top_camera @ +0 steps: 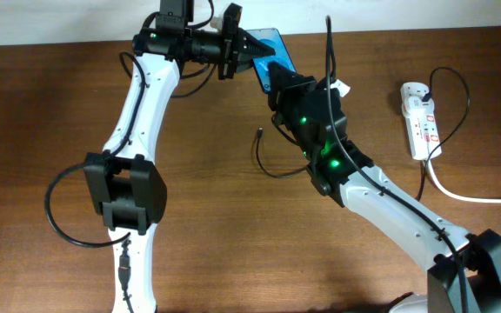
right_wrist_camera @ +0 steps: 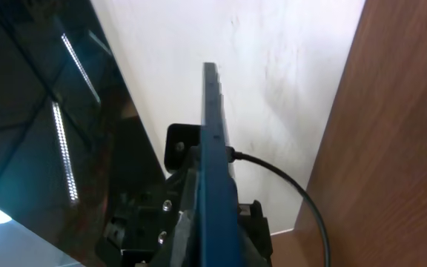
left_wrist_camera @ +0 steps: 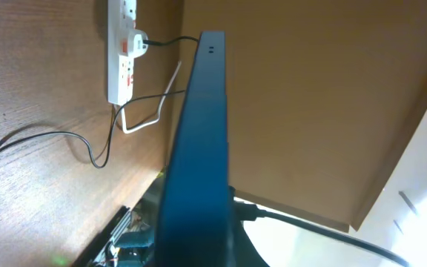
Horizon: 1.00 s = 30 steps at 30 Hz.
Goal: Plug charger to phone and switch on socket
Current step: 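Pass the phone back to the left gripper and open the right gripper, then move the right gripper down to the black USB-C cable end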
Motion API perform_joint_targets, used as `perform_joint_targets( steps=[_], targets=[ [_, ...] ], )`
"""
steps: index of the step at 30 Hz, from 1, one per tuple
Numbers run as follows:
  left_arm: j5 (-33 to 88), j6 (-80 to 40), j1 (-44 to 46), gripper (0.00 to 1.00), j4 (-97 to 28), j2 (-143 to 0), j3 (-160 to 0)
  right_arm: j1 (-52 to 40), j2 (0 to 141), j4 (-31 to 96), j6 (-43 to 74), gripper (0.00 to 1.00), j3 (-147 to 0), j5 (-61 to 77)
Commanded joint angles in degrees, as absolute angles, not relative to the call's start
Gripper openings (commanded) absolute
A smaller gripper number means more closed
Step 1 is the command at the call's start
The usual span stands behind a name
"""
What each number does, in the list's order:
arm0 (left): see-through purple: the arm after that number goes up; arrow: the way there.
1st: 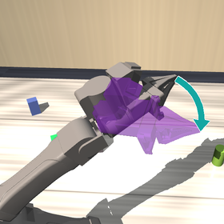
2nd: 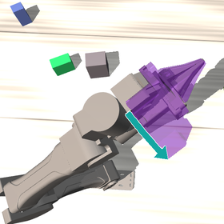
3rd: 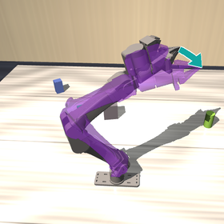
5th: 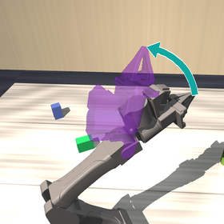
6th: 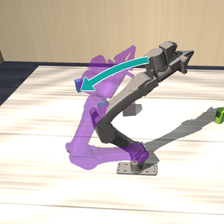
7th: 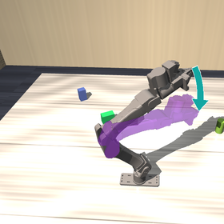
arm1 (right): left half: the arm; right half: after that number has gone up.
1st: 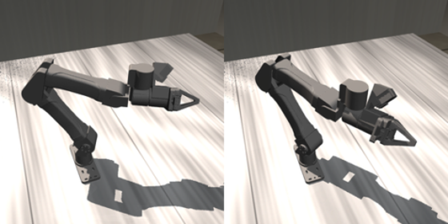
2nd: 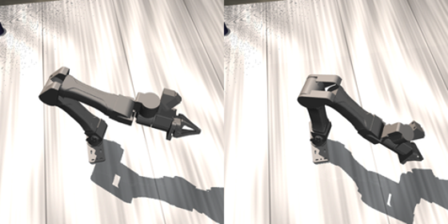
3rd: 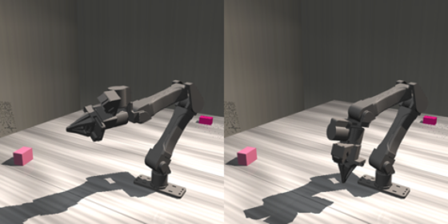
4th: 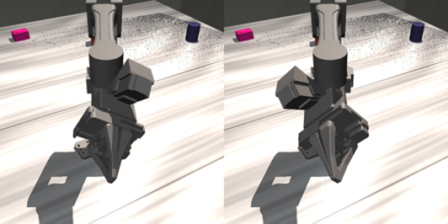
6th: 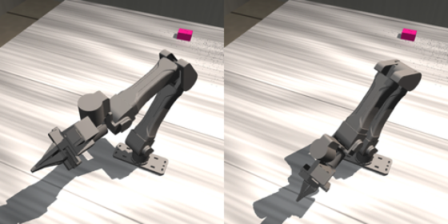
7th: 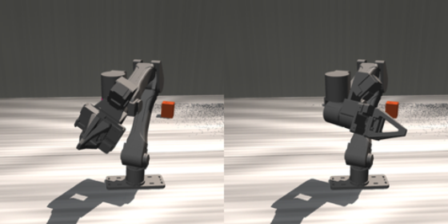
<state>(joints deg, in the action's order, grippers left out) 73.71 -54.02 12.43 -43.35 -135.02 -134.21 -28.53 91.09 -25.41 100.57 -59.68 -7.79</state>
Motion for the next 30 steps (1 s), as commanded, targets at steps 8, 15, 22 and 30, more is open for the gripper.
perform_joint_targets(
  steps=[8,15,22,30],
  targets=[
    [69.65,-53.06,11.84,0.0,-43.31,-134.78,-135.15,-28.84,91.39,-24.86,97.82,0.58,-60.45,-7.35],
    [63.09,-39.99,6.5,0.0,-52.6,-134.78,-135.15,-26.96,91.35,-19.31,73.58,0.98,-60.45,0.84],
    [56.07,-16.88,1.28,0.0,-71.18,-134.78,-135.15,-26.17,91.33,5.28,51.83,0.98,-60.45,3.92],
    [56.05,-2.04,-2.42,0.0,-79.81,-134.78,-135.15,-24.53,92.4,22.59,33.17,0.93,-64.79,11.88]
  ],
)
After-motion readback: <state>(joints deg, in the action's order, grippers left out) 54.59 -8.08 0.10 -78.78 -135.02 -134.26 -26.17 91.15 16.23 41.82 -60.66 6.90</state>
